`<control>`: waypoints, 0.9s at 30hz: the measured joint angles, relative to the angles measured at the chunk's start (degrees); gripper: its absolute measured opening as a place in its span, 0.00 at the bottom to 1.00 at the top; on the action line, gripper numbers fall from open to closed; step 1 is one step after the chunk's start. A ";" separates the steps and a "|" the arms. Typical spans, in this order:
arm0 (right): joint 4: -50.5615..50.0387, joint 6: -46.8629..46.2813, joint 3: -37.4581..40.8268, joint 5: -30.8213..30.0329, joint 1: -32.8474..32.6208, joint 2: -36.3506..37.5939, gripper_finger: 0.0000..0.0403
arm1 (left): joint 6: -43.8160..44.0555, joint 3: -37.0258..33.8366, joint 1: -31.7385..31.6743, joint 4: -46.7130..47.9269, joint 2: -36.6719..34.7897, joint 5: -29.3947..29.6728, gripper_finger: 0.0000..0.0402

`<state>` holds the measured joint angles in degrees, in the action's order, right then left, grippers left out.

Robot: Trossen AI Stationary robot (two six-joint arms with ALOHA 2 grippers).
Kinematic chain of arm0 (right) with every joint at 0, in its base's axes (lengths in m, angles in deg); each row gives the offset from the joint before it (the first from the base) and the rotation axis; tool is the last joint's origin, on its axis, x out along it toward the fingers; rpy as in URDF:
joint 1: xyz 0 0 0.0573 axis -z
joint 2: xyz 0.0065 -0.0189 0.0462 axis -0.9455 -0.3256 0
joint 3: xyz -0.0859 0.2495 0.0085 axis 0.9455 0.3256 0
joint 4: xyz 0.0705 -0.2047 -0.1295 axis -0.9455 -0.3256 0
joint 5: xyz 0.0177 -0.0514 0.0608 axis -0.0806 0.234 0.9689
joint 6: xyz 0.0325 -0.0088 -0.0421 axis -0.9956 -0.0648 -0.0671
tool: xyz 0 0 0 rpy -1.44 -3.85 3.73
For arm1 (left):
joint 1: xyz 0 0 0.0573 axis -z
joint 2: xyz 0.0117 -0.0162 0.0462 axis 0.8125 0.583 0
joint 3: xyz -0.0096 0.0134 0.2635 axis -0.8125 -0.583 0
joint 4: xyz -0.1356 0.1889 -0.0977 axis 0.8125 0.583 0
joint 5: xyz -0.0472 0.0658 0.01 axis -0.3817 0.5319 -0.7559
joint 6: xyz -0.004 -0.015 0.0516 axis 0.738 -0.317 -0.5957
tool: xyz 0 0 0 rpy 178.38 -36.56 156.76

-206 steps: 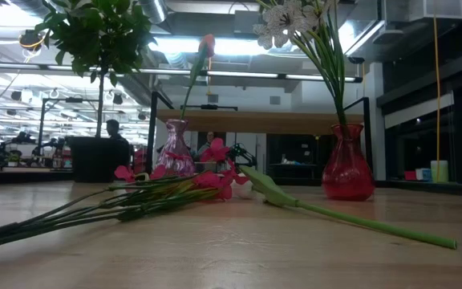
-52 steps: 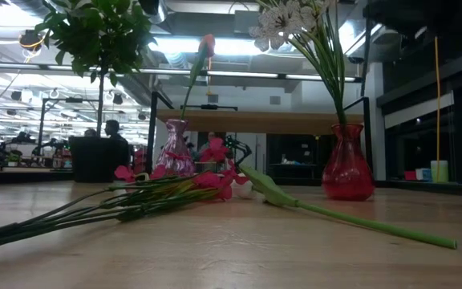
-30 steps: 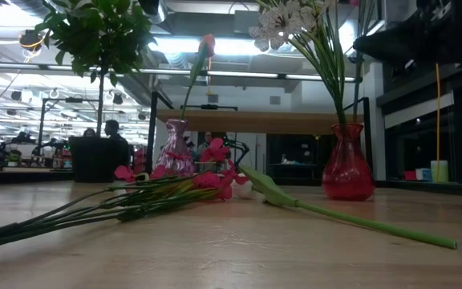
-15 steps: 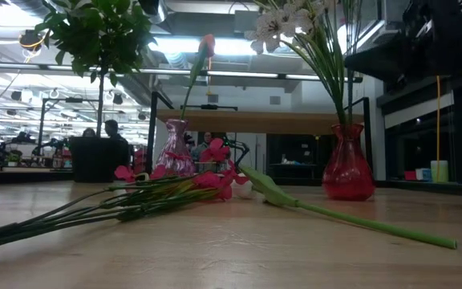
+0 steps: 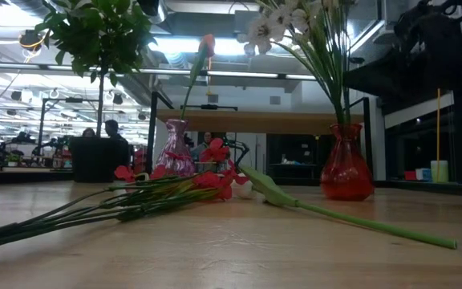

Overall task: Pick and place flowers into a vace then onto a shelf
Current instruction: Put the pink flowers into the red vase, then put the black tulip into the purple vase

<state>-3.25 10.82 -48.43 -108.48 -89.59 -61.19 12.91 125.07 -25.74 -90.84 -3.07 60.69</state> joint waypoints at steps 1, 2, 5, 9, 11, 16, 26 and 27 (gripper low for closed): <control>0.44 -0.03 -0.02 0.00 0.00 -0.21 0.10 | 0.00 0.00 0.00 0.00 0.00 0.00 0.00; 0.40 0.06 -0.02 0.00 0.00 -0.23 0.11 | 0.00 0.00 0.00 0.00 0.00 0.00 0.00; 0.29 0.14 -0.02 0.00 0.00 -0.25 0.15 | 0.00 0.00 0.03 0.00 0.00 0.00 0.01; -0.02 0.32 -0.02 0.00 0.00 -0.23 0.24 | 0.00 0.00 0.28 0.00 0.00 -0.02 0.01; -0.35 0.33 -0.02 0.00 0.00 -0.25 0.30 | 0.02 0.00 0.28 0.00 0.00 -0.03 0.01; -0.28 0.49 -0.02 0.00 0.00 -0.23 0.41 | 0.02 0.00 0.28 0.00 0.00 -0.17 0.01; -1.15 7.79 -0.02 -1.29 -3.85 4.53 0.48 | -1.53 0.00 2.37 0.34 0.00 0.23 0.01; -1.69 8.33 -0.02 -2.19 -4.02 5.38 0.48 | -1.53 0.00 2.60 0.35 0.00 0.31 0.01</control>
<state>-4.94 19.15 -48.45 -110.66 -93.61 -55.82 11.38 125.07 -23.14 -90.49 -3.07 61.00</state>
